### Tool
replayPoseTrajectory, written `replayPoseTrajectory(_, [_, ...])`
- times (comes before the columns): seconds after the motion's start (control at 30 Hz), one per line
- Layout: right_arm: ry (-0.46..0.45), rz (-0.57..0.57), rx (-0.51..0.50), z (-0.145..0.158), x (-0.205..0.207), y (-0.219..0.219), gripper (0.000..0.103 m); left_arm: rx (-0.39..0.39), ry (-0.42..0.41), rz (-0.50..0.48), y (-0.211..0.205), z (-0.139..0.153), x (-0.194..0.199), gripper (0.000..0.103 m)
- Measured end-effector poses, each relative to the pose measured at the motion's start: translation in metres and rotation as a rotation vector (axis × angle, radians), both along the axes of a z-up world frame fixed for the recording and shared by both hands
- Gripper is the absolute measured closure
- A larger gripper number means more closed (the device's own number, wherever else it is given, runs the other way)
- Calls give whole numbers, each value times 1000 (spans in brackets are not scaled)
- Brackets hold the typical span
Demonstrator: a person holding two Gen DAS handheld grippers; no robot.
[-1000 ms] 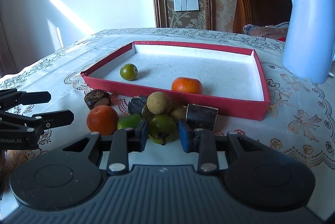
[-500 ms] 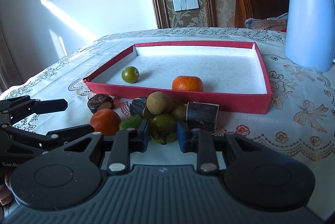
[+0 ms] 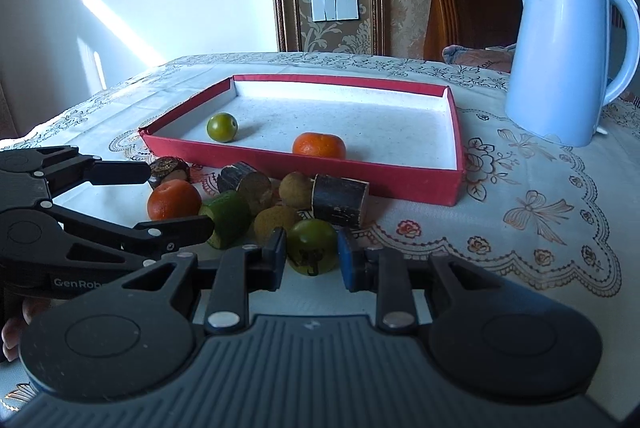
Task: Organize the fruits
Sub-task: 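Grasp a second dark green tomato with the right tool while the left grasps a large orange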
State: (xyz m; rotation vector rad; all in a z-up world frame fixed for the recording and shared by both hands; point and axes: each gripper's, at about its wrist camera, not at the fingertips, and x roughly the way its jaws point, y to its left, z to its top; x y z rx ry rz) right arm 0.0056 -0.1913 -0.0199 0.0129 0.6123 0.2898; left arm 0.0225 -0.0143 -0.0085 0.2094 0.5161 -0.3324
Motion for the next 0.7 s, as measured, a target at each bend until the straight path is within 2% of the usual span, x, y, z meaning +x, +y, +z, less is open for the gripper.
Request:
replayPoseTrajectory(0.5, [19, -35, 35, -5, 7, -5, 71, -62, 30, -11, 4, -2, 3, 22])
replayPoseTrajectory(0.57, [23, -41, 26, -5, 8, -4, 71, -69, 24, -11, 5, -2, 2, 27])
replayPoseTrajectory(0.7, [19, -46, 26, -5, 7, -4, 71, -87, 43, 12, 9, -3, 5, 47])
